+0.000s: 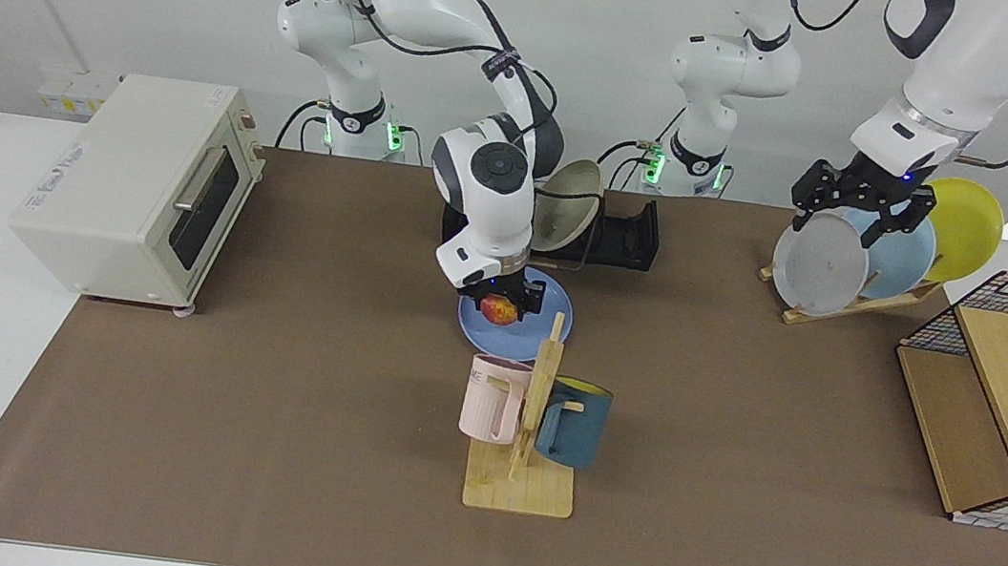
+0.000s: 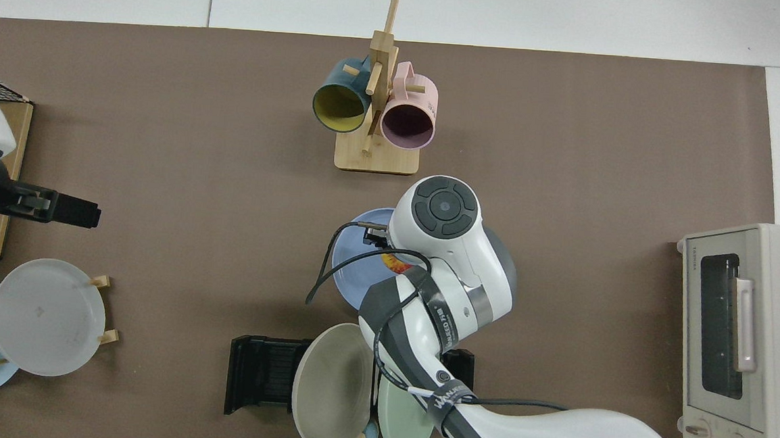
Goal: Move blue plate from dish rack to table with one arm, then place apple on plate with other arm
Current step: 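Move the held apple with the right gripper over the blue plate, then lower the apple onto the plate and open the right gripper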
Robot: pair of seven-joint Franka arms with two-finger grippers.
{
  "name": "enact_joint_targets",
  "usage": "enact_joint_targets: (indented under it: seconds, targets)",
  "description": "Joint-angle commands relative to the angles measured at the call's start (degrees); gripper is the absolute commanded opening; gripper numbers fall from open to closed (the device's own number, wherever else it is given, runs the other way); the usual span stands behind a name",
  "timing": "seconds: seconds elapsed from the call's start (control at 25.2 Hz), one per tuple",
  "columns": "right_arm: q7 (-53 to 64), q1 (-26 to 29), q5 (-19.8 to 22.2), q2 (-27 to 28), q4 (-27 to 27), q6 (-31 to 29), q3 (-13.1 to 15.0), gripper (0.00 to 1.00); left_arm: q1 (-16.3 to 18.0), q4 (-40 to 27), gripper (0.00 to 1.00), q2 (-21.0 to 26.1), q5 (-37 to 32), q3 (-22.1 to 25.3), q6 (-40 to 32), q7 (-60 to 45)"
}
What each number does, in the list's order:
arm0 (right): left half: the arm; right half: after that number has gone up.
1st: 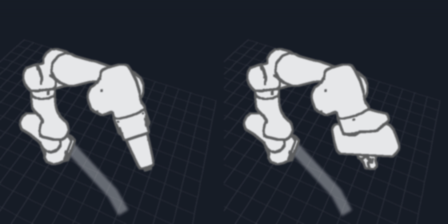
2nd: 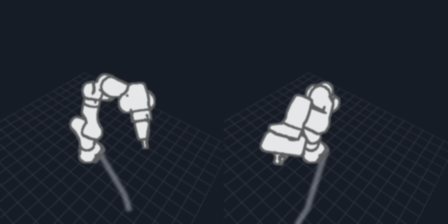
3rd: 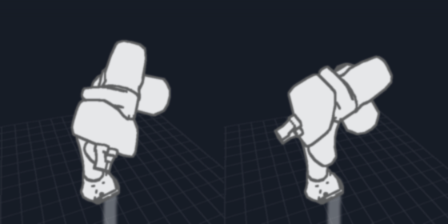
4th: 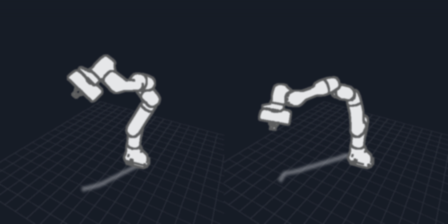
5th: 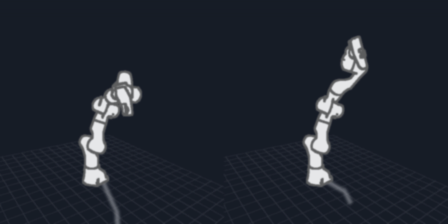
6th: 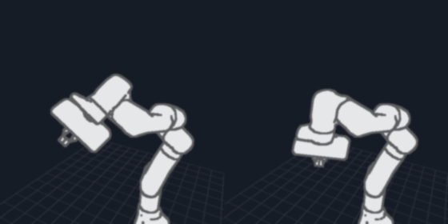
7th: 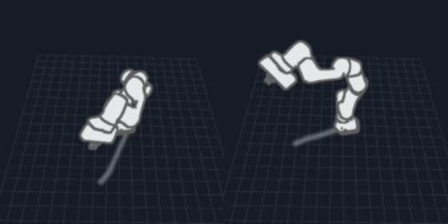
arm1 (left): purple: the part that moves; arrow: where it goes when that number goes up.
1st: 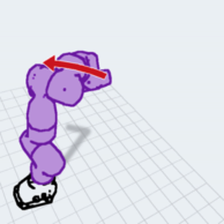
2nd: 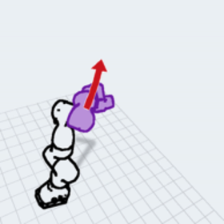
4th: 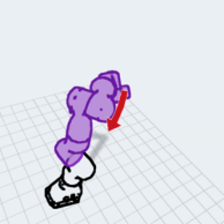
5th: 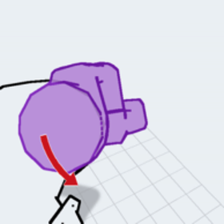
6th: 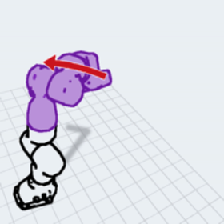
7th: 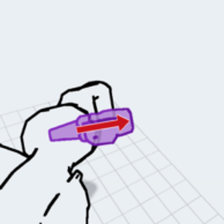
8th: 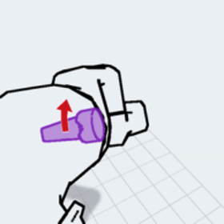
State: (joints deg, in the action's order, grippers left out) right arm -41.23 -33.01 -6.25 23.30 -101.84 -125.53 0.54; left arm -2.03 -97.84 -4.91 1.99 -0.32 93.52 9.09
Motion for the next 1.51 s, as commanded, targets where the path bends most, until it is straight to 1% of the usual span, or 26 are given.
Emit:
enact_joint_targets:
  seconds: [0.0, 0.16, 0.2, 0.24, 0.28, 0.32, 0.52, 0.72, 0.99, 1.03, 1.15, 1.23, 1.39, 1.47]
  targets:
    - [-2.5, -1.8, -1.7, 1.7, 0.1, -2.3, 0.2, 0.0, -0.4, -0.9, 1.0, -0.5, -0.1, 0.6, 1.1, 0.1]
    - [-2.7, -1.7, -2.2, 1.9, -0.7, -2.5, 0.2, 0.12, -0.4, -0.4, 1.0, -0.1, -0.5, 0.6, 1.3, 0.1]
    - [-2.7, -1.6, -2.2, 1.8, -0.8, -2.4, 0.2, 0.22, -0.5, -0.4, 1.0, -0.1, -0.6, 0.5, 1.5, 0.1]
    - [-2.7, -1.6, -2.2, 1.8, -0.8, -2.3, 0.2, 0.48, -0.5, -0.4, 1.0, -0.1, -0.6, 0.4, 1.8, 0.0]
    - [-2.7, -1.5, -2.2, 1.8, -0.8, -2.3, 0.2, 0.81, -0.4, -0.4, 1.0, -0.1, -0.6, 0.5, 1.8, -0.1]
    - [-2.7, -1.4, -2.1, 1.8, -0.8, -2.2, 0.2, 1.0, -0.4, -0.4, 1.0, -0.1, -0.7, 0.4, 1.8, -0.1]
    - [-2.5, -1.0, -2.1, 1.1, 0.2, -1.0, 0.3, 1.0, -0.4, -0.5, 1.0, -0.1, -0.7, 0.5, 1.8, -0.1]
    - [-1.5, 0.7, -2.0, -1.2, 1.9, 2.7, 1.0, 1.0, -0.5, -0.5, 1.0, -0.2, -0.7, 0.5, 1.8, -0.1]
    - [7.9, 8.3, -1.7, -6.9, 1.9, 6.4, 1.0, 1.0, -0.5, -0.5, 1.0, 0.0, -0.7, 0.4, 1.9, -0.5]
    - [10.0, 9.7, -1.0, -7.6, 1.9, 6.9, 1.0, 1.0, -0.4, -0.3, 1.0, 0.2, -0.7, 0.5, 2.2, -1.4]
    - [16.0, 13.3, -0.5, -9.2, 1.8, 7.7, 1.2, 1.0, -0.3, -0.2, 1.0, 0.4, -0.8, 0.4, 2.6, -6.1]
    - [18.8, 15.7, 1.2, -9.9, 1.8, 8.0, 1.4, 1.0, -0.3, -0.2, 1.0, 0.4, -0.8, 0.2, 2.8, -6.5]
    - [26.2, 20.4, 6.9, -11.6, 1.9, 7.9, 1.5, 1.0, 0.3, -0.2, 1.0, 0.3, -0.8, -1.2, 3.2, -6.1]
    - [31.0, 21.8, 7.7, -12.3, 1.9, 7.9, 1.7, 1.0, 0.3, -0.2, 1.0, 0.3, -0.8, -1.2, 3.3, -6.0]
